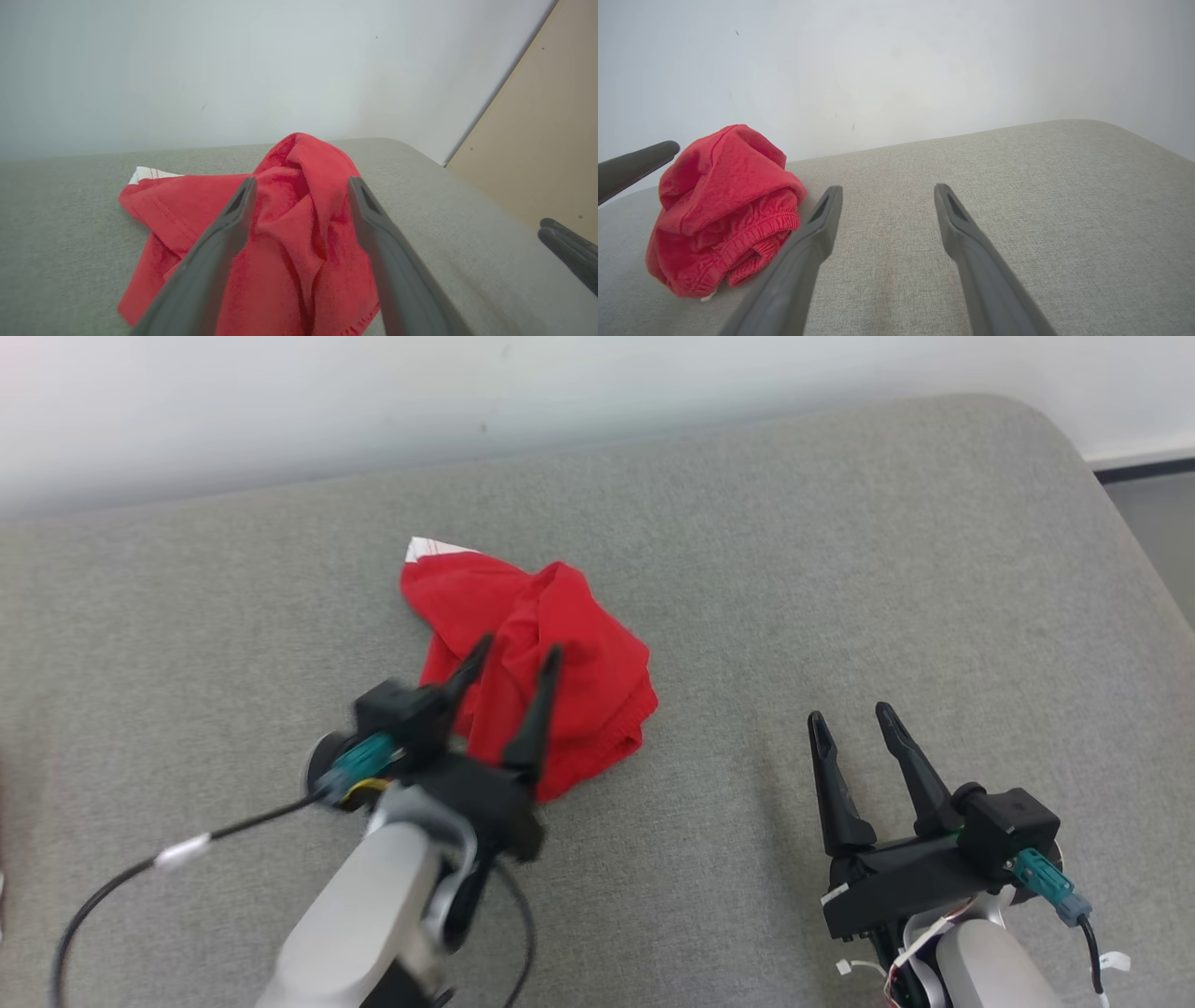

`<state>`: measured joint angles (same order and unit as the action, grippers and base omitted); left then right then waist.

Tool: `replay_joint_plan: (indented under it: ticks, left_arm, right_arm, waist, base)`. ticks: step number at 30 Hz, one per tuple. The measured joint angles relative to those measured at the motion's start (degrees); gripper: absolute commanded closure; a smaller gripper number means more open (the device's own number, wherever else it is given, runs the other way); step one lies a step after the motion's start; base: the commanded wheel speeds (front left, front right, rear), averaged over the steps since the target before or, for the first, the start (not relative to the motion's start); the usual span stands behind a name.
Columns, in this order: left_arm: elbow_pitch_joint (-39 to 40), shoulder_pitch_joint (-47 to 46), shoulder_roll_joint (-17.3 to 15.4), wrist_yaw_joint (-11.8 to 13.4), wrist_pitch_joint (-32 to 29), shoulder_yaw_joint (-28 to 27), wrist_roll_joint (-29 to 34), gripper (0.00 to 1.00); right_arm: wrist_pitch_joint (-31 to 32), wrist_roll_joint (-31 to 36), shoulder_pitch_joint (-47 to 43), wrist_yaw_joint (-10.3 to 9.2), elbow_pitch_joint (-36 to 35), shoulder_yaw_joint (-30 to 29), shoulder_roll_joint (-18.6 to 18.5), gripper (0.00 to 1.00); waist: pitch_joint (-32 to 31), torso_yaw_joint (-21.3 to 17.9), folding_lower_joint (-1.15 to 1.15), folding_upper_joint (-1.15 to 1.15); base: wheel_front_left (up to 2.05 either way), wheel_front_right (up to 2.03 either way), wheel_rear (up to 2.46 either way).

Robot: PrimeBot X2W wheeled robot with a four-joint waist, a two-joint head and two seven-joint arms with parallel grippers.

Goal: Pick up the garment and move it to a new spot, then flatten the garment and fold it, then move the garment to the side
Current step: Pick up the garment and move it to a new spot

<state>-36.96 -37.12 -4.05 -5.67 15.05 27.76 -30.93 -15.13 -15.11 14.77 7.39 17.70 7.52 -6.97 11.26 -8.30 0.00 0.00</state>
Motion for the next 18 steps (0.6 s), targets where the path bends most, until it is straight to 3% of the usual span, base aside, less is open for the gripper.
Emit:
replay_joint_plan:
  ticks: [12,18]
  left_arm:
    - [13.41,18.1,-1.68,-1.34,0.0,-17.95,10.79,0.0]
    - [14.47,26.28,-1.19,-1.41,0.0,-25.8,15.43,0.0]
  right_arm:
    - [0.0,0.59,-2.85,0.0,0.45,-0.51,0.66,0.0]
    - [0.0,0.94,-4.46,0.0,1.34,-0.24,0.88,0.0]
  waist:
    - [-4.41,2.16,0.0,0.0]
    - [-7.33,3.04,-0.01,0.0]
  base:
    - [0.0,0.0,0.0]
    - [0.0,0.0,0.0]
